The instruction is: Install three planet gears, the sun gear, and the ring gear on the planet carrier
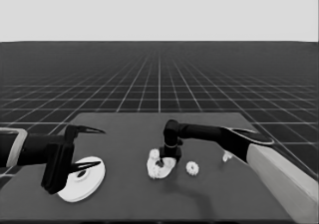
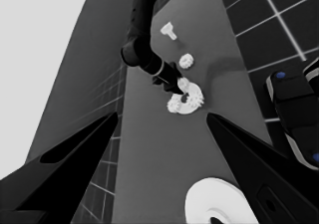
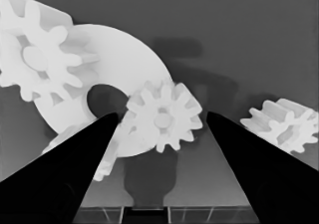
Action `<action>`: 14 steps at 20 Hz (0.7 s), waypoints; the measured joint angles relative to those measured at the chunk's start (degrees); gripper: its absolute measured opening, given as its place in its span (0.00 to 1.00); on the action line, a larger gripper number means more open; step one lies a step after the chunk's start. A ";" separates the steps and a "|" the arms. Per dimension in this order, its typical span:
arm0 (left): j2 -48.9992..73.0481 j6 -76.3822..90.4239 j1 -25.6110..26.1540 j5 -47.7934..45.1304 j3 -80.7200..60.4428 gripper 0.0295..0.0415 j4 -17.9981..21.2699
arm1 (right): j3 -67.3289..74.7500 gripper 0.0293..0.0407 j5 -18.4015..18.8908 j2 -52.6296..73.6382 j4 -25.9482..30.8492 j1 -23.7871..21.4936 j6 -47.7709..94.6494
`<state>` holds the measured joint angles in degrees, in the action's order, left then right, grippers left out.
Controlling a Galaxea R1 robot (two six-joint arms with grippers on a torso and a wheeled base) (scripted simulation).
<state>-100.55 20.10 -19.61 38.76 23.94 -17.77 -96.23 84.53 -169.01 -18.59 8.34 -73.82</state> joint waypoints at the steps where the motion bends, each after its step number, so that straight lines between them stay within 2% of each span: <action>1: 0.00 0.00 0.00 0.00 0.00 0.75 0.00 | 0.00 0.81 0.00 0.00 0.00 0.00 0.00; 2: 0.00 0.00 0.00 0.00 0.00 0.75 0.00 | 0.00 0.81 0.00 0.00 0.00 0.00 0.00; 4: 0.00 0.00 0.00 0.00 0.00 0.75 0.00 | 4.72 0.81 2.44 1.38 5.13 -5.52 -2.77; 6: 0.00 0.00 0.00 0.00 0.00 0.75 0.00 | 5.61 0.81 2.98 1.58 7.18 -7.77 -3.32; 12: 0.00 0.00 0.00 0.00 0.00 0.75 0.00 | 5.86 0.81 3.21 1.63 8.26 -8.79 -3.47; 14: 0.00 0.00 0.00 0.00 0.00 0.75 0.00 | 18.96 0.81 3.27 14.57 8.69 -9.23 -3.33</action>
<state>-100.55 20.10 -19.61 38.76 23.94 -17.77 -77.27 87.80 -154.44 -9.89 -0.89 -77.15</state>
